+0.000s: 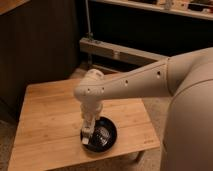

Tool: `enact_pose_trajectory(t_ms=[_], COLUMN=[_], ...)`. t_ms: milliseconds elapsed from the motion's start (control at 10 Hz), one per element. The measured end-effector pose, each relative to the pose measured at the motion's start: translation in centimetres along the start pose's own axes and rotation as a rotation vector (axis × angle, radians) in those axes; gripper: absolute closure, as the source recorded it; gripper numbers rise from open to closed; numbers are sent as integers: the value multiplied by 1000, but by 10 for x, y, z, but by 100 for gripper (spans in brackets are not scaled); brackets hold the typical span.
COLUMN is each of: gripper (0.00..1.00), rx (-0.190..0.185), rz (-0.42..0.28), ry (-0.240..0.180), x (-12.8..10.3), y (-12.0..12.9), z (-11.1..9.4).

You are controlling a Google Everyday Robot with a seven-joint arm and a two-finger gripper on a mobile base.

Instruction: Place the bottle in the ceramic bowl

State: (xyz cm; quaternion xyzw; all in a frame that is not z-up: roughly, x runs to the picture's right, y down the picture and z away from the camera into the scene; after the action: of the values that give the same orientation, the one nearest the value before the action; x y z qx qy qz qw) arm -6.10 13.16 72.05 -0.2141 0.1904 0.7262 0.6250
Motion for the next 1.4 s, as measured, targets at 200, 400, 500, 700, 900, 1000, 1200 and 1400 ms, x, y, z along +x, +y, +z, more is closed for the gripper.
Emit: enact_pose_trajectory(t_ms=[200,400,500,700,900,1000,1200,1400], gripper=[100,100,97,77,59,48,37,32], rx=[-5,-7,-9,-10,-1,11,40,30], rz=[22,30,38,49,90,111,128,134], ry=[3,11,19,35,35,21,16,0], x=[-4,-8,-10,-8,1,5,13,3], y=[-15,-22,-25,-31,-37,-42,-40,-46], z=[8,16,19,26,35,37,41,36])
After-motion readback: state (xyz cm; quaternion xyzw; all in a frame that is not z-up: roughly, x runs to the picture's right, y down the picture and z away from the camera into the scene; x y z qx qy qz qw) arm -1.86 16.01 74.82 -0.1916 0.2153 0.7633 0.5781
